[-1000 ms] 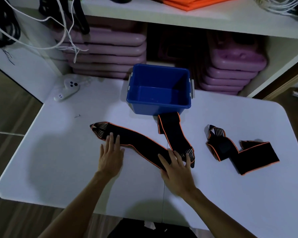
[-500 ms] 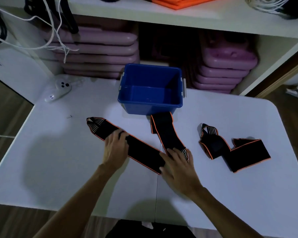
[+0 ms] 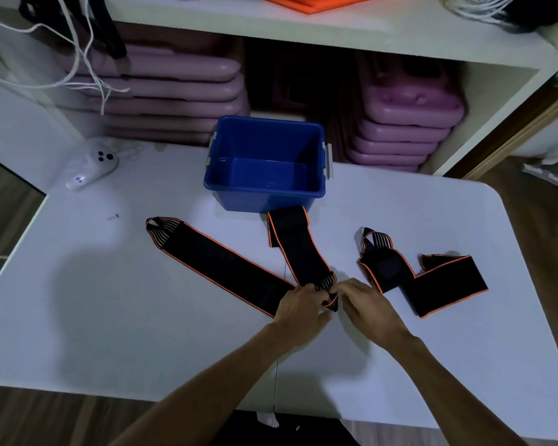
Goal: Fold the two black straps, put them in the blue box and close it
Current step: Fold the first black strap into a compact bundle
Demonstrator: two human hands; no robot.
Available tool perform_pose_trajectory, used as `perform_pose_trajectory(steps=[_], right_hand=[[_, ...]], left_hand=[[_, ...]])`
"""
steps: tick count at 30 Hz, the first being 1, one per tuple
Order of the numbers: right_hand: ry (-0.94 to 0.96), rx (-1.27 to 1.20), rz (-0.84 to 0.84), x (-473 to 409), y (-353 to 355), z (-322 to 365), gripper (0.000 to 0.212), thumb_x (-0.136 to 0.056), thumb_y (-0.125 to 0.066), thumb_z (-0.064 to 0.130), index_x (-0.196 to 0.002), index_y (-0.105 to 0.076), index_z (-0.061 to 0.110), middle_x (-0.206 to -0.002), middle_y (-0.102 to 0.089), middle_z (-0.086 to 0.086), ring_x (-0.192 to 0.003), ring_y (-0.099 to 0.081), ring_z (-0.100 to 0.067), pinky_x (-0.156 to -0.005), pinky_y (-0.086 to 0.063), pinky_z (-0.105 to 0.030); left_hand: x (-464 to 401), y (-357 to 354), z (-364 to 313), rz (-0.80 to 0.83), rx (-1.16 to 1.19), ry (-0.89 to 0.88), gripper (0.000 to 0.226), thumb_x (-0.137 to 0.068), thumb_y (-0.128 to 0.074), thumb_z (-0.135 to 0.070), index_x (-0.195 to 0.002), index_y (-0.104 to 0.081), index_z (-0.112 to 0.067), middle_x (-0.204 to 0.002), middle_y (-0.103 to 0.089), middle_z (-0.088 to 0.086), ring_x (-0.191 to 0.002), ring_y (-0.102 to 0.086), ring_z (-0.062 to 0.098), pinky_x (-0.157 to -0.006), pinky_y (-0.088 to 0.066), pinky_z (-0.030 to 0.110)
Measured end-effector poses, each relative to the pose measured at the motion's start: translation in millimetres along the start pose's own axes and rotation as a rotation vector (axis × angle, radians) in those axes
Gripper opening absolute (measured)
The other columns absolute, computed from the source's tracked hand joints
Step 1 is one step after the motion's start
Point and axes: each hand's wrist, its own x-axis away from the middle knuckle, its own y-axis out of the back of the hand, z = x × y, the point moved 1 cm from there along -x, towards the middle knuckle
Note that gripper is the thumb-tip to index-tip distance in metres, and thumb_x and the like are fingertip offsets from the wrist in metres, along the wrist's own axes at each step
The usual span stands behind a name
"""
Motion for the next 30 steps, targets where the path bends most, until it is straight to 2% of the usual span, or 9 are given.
perform_pose_trajectory(steps=[4, 7, 9, 11, 16, 19, 23, 27, 30], right_hand=[[-0.017, -0.067, -0.014, -1, 9, 2, 0.049, -0.087, -0.049, -0.005, -0.121, -0.051, 0.031, -0.118, -0.063, 0.005, -0.097, -0.062, -0.016, -0.073, -0.055, -0.038], [-0.005, -0.039, -0.057, -15, 14, 7, 0.049, -0.087, -0.050, -0.002, -0.125, -0.051, 0.028, -0.121, -0.060, 0.001, -0.105, -0.058, -0.021, -0.077, -0.055, -0.041], [-0.024, -0.025, -0.104, -25, 14, 12, 0.050, -0.089, -0.053, 0.003, -0.133, -0.049, 0.025, -0.128, -0.055, 0.000, -0.112, -0.054, -0.022, -0.085, -0.053, -0.039], [-0.042, -0.020, -0.141, -35, 10, 20, 0.058, -0.087, -0.058, 0.006, -0.140, -0.044, 0.024, -0.135, -0.049, -0.003, -0.119, -0.049, -0.025, -0.091, -0.050, -0.040], [-0.046, 0.115, -0.071, -59, -6, 37, 0.082, -0.079, -0.066, 0.008, -0.149, -0.028, 0.029, -0.150, -0.033, -0.012, -0.132, -0.038, -0.035, -0.095, -0.046, -0.044], [0.022, 0.217, 0.025, -74, -14, 49, 0.092, -0.080, -0.066, 0.009, -0.153, -0.014, 0.032, -0.159, -0.016, -0.015, -0.142, -0.022, -0.036, -0.099, -0.042, -0.048], [0.115, 0.340, 0.152, -98, -26, 59, 0.078, -0.083, -0.067, 0.012, -0.148, -0.029, 0.028, -0.164, 0.003, -0.009, -0.149, -0.003, -0.034, -0.107, -0.035, -0.052], [0.231, 0.226, 0.170, -98, -28, 58, 0.042, -0.080, -0.067, 0.034, -0.114, -0.046, 0.023, -0.163, -0.012, -0.001, -0.151, -0.005, -0.027, -0.112, -0.026, -0.047], [0.219, 0.123, 0.173, -84, -25, 60, 0.039, -0.072, -0.065, 0.046, -0.098, -0.044, 0.027, -0.130, -0.047, 0.007, -0.128, -0.043, -0.025, -0.095, -0.035, -0.031]], left_hand=[[9, 28, 7, 0.072, 0.057, 0.020, 0.013, -0.086, -0.056, -0.029, -0.082, -0.062, -0.018, -0.082, -0.065, 0.001, -0.079, -0.063, 0.025, -0.069, -0.049, 0.031], [27, 69, 16, 0.076, -0.111, -0.016, 0.031, -0.083, -0.051, -0.053, -0.082, -0.056, -0.023, -0.075, -0.063, -0.007, -0.075, -0.062, 0.020, -0.064, -0.043, 0.029], [41, 98, 29, 0.005, -0.247, -0.019, 0.051, -0.077, -0.042, -0.076, -0.074, -0.053, -0.026, -0.070, -0.059, -0.010, -0.072, -0.059, 0.014, -0.061, -0.042, 0.029], [55, 125, 49, -0.070, -0.354, -0.021, 0.062, -0.072, -0.036, -0.085, -0.077, -0.055, -0.025, -0.077, -0.060, -0.011, -0.077, -0.060, 0.014, -0.066, -0.046, 0.031], [88, 180, 118, -0.007, -0.408, 0.038, 0.049, -0.075, -0.046, -0.075, -0.093, -0.060, -0.031, -0.087, -0.049, -0.012, -0.078, -0.054, 0.008, -0.062, -0.034, 0.026], [99, 184, 135, 0.018, -0.456, 0.044, 0.037, -0.082, -0.056, -0.062, -0.106, -0.062, -0.034, -0.096, -0.054, -0.011, -0.084, -0.058, 0.009, -0.064, -0.033, 0.023], [102, 177, 144, -0.027, -0.550, 0.115, 0.027, -0.088, -0.060, -0.046, -0.108, -0.065, -0.028, -0.102, -0.058, -0.003, -0.094, -0.063, 0.018, -0.073, -0.042, 0.028], [105, 176, 170, -0.149, -0.647, 0.263, 0.025, -0.094, -0.052, -0.038, -0.109, -0.066, -0.024, -0.099, -0.059, 0.002, -0.088, -0.065, 0.024, -0.075, -0.047, 0.036], [105, 173, 184, -0.258, -0.530, 0.284, 0.032, -0.094, -0.052, -0.031, -0.119, -0.060, -0.012, -0.114, -0.057, 0.012, -0.084, -0.067, 0.034, -0.068, -0.052, 0.042]])
